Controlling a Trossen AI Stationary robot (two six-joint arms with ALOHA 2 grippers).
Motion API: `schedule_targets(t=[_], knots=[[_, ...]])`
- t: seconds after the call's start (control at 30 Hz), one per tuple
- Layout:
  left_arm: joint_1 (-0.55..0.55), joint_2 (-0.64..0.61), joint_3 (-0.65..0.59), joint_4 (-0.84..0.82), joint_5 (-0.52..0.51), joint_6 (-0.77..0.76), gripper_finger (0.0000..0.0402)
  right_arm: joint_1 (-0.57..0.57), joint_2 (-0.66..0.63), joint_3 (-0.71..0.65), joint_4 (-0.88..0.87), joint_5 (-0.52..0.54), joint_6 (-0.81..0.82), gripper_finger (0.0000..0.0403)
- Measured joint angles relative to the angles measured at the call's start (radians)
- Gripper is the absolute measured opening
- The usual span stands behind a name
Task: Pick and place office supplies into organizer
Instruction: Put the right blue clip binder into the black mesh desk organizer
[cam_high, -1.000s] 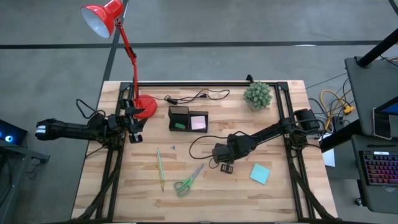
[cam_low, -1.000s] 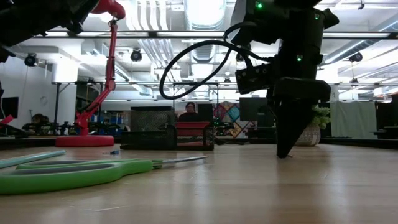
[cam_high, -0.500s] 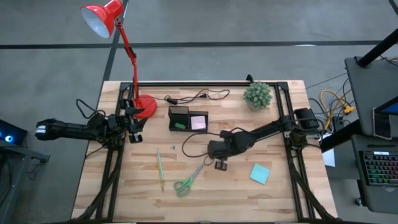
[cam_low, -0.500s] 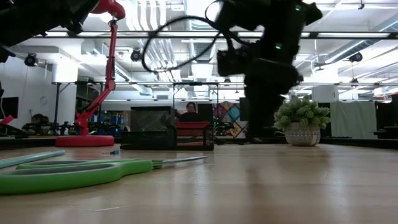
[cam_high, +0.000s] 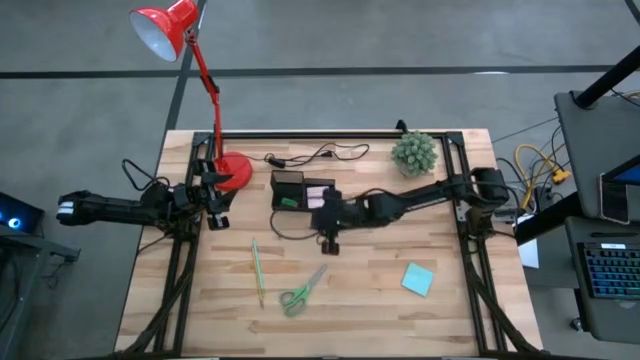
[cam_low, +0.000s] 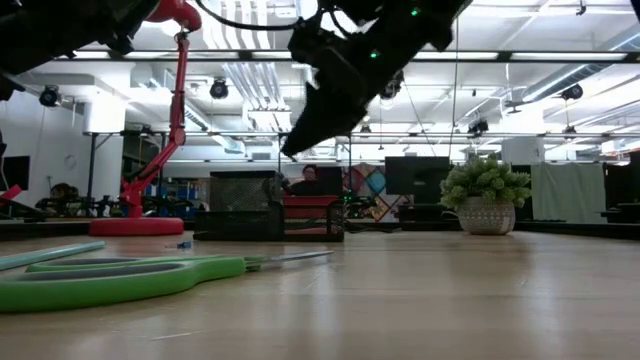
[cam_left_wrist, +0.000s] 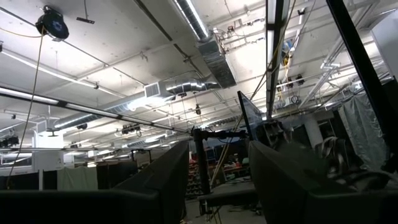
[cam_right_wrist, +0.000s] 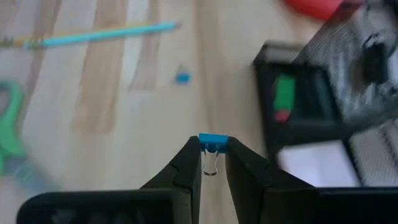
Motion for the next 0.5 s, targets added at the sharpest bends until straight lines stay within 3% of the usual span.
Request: schedule_targets(t=[0.5], knots=[[0.0, 0.0, 0.0, 0.003, 0.0, 0.003, 0.0155, -0.151, 0.003, -0.01, 0.241, -0.065, -0.132, 0.0054]])
